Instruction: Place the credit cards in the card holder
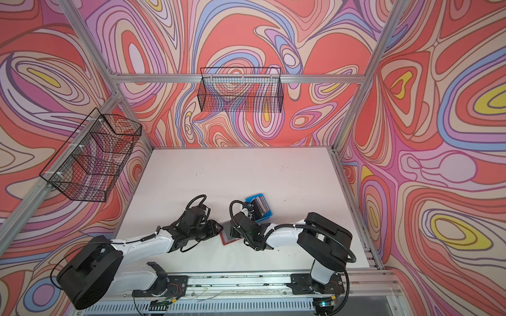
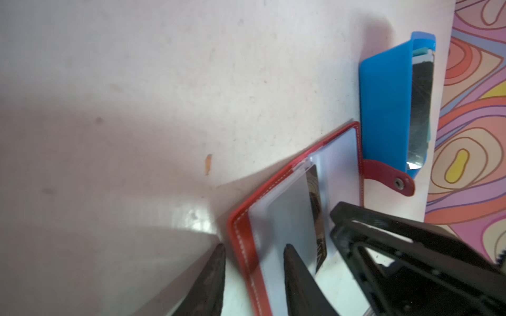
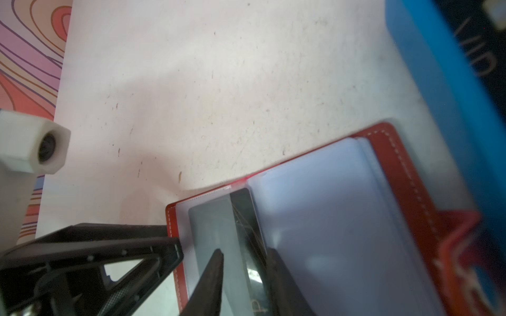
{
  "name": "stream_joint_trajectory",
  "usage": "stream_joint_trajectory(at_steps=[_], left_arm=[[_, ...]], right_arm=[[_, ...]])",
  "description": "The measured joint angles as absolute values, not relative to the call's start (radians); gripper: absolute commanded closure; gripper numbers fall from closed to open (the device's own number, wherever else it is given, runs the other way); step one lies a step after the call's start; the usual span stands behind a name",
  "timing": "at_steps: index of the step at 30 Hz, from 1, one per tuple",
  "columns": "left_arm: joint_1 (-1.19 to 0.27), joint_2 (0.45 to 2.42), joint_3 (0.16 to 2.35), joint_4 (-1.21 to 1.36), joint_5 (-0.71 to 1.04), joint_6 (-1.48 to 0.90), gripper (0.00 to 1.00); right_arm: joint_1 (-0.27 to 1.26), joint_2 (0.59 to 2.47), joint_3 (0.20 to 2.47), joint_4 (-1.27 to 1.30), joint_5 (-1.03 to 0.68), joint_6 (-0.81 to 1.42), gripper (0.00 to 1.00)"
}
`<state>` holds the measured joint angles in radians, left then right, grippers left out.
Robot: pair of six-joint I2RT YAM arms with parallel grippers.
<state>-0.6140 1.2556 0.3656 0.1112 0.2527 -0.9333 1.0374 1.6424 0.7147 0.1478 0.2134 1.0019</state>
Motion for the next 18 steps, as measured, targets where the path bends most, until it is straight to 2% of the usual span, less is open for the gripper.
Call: stream_joint_trajectory(at_steps=[4, 8, 16, 18], left_arm=[[-0.614, 1.240, 0.358, 0.082, 0.260, -0.923, 0.78], [-0.614, 1.275, 0.355, 0.119, 0.289, -0.924, 0.83], [-0.612, 1.318, 0.355, 0.164, 0.300, -0.928, 1.00], [-0.607, 1.335, 0.366, 0.169, 0.305, -0.927, 1.00]], right_arm=[[1.037, 1.621, 0.716, 0.118, 0.249, 1.000, 0.66], [1.037, 1.642, 0.716, 0.117, 0.245, 1.000, 0.66], [1.069, 1.722, 0.741, 0.181, 0.211, 1.002, 0.72], [1.084, 1.740, 0.753, 0.184, 0.227, 1.005, 0.74]])
